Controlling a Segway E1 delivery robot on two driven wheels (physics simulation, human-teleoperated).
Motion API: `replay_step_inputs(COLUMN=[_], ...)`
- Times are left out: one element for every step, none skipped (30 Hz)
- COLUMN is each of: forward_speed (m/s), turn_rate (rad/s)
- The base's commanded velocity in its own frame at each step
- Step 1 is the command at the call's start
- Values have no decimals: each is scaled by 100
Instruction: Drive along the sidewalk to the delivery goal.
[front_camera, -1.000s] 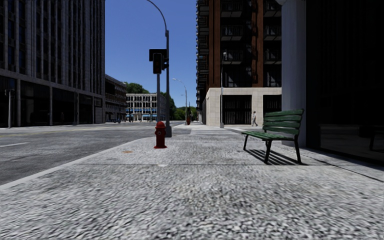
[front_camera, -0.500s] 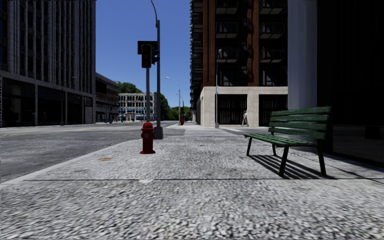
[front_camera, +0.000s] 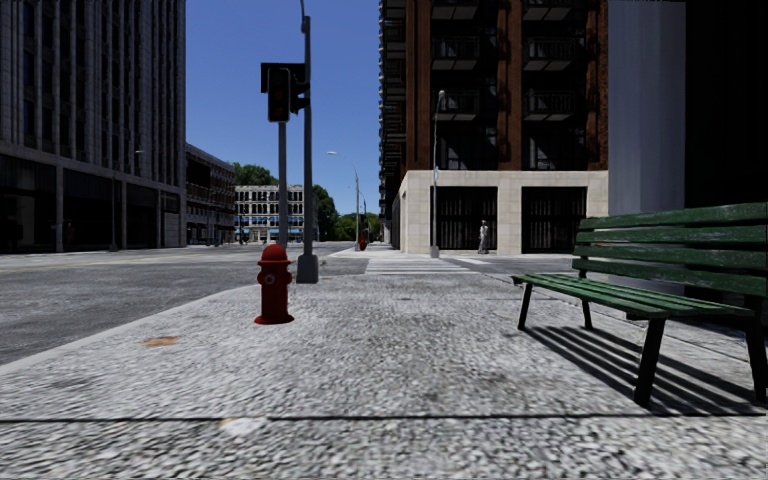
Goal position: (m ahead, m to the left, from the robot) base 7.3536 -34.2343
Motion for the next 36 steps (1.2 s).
replay_step_inputs(forward_speed=[169,169,169,169,169,169,169,169,169,169,169,168,168,168,167,167,167,165,164,163,163,163,163,163,163,163,163,163,163,163,163,162,162,162,161,161], turn_rate=[0,-44,-62,-87,-96,-93,-11,-2,0,0,0,0,0,0,0,0,0,0,0,0,0,0,0,0,0,0,0,0,0,0,0,0,0,0,0,0])
